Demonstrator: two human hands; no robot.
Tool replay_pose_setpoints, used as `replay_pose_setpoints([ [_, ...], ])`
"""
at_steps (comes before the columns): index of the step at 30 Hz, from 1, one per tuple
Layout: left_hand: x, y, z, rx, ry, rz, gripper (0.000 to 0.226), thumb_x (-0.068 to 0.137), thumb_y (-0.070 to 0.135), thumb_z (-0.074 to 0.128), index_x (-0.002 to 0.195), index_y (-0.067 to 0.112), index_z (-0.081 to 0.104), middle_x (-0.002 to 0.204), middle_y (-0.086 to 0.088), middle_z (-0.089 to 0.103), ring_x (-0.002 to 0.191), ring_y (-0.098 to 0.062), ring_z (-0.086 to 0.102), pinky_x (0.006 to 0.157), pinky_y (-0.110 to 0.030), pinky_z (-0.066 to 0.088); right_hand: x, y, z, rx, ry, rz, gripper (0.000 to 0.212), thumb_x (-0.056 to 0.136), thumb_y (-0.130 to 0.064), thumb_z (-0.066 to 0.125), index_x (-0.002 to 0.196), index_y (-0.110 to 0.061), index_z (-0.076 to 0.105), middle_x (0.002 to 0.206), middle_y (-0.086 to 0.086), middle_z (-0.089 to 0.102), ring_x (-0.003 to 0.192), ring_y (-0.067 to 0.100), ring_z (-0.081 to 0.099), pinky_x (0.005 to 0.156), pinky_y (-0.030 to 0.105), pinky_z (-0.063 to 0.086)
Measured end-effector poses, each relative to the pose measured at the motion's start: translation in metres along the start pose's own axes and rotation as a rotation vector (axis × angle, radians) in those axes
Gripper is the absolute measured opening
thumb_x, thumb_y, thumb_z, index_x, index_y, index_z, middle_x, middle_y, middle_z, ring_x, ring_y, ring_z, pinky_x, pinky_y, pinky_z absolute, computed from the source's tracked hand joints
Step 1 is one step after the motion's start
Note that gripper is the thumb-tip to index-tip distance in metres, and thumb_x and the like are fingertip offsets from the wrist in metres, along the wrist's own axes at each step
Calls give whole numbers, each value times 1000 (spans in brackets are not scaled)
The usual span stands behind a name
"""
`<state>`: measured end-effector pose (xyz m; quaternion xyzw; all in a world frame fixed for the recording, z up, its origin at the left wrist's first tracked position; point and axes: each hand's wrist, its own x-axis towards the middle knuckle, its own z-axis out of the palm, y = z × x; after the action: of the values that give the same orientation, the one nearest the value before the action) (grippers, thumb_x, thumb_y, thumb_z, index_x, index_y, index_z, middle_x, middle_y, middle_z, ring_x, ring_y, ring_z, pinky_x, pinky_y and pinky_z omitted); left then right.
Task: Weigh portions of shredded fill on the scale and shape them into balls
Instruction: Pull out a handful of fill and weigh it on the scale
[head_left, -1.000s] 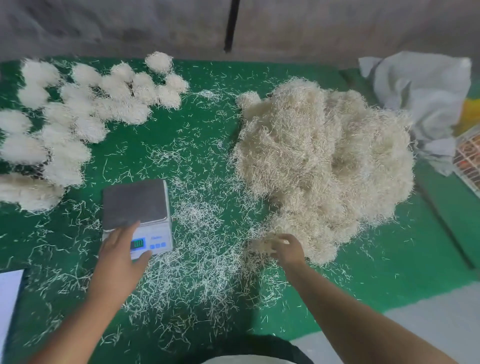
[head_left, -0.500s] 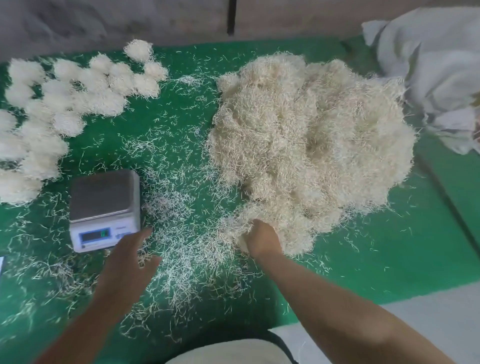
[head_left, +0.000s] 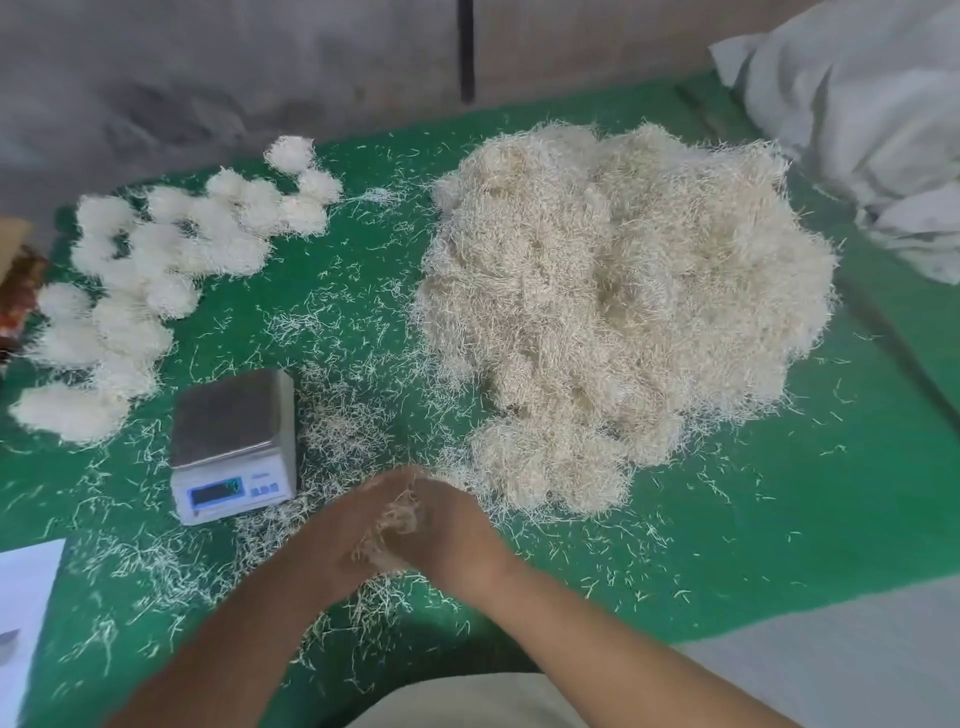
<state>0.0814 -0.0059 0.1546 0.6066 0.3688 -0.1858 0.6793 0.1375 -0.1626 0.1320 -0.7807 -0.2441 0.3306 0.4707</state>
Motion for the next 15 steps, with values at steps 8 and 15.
replay_pose_setpoints([
  [8, -22, 8, 10, -55, -10, -115, 37, 83, 31, 78, 117, 24, 65, 99, -10, 80, 83, -27, 79, 64, -40, 62, 1, 48, -42, 155, 175, 148, 59, 85, -34, 87, 136, -40, 59, 127, -20, 59, 91, 3, 65, 83, 26, 60],
  [15, -25, -5, -1, -47, 182, -132, 20, 98, 14, 66, 115, 25, 62, 113, -25, 75, 108, -45, 71, 98, -55, 53, 42, 100, -64, -479, 243, 247, 82, 80, -11, 83, 148, -34, 43, 146, 11, 41, 135, 32, 45, 106, 47, 54],
])
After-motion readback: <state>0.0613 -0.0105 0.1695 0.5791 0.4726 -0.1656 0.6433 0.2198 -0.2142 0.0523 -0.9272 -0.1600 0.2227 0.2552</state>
